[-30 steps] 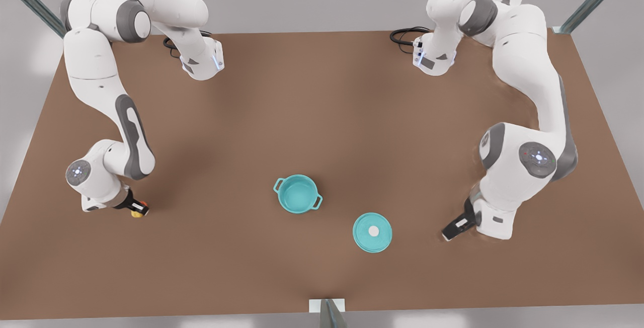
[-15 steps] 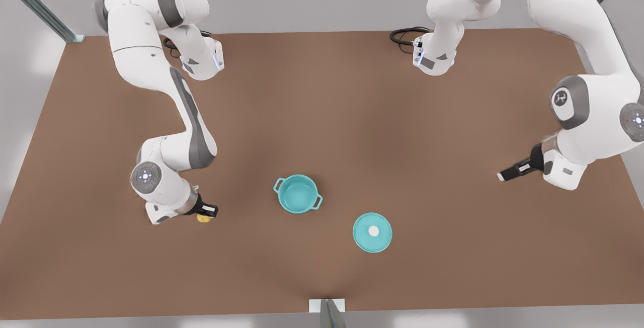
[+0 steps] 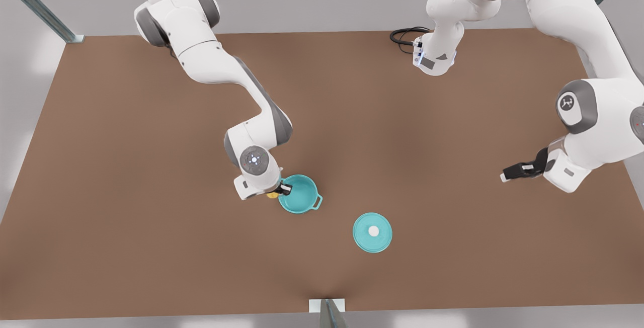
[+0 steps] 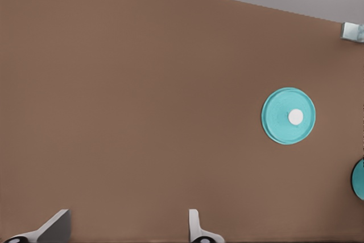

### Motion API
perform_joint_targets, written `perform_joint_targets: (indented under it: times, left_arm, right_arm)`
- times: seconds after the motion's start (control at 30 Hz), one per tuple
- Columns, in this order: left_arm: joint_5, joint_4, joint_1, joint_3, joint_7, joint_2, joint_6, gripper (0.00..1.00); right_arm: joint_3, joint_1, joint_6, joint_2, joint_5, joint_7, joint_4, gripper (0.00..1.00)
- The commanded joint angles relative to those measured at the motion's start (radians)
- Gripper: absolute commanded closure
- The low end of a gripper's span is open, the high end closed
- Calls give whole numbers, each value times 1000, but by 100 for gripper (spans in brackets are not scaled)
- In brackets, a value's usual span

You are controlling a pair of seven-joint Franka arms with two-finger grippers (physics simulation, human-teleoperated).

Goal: Open the pot lid and put the potato into the pot

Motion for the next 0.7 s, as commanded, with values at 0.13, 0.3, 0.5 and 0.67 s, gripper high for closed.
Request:
perform_joint_targets:
  times: [0.13, 0.3, 0.5, 0.67]
  left_arm:
    - [-4, -1, 0, -5, 198, -26, -45, 0]
    - [-5, -1, -2, -40, 161, -45, -72, 0]
    - [-2, -7, -4, -59, 118, -45, -72, 0]
    - [-1, -4, -4, -71, 87, -40, -71, 0]
  right_arm:
    - [0, 30, -13, 117, 16, 372, 137, 42]
    - [-1, 44, -4, 143, 20, 372, 156, 42]
    - [-1, 43, -6, 140, 20, 369, 156, 0]
    - [-29, -262, -154, -127, -5, -149, 16, 0]
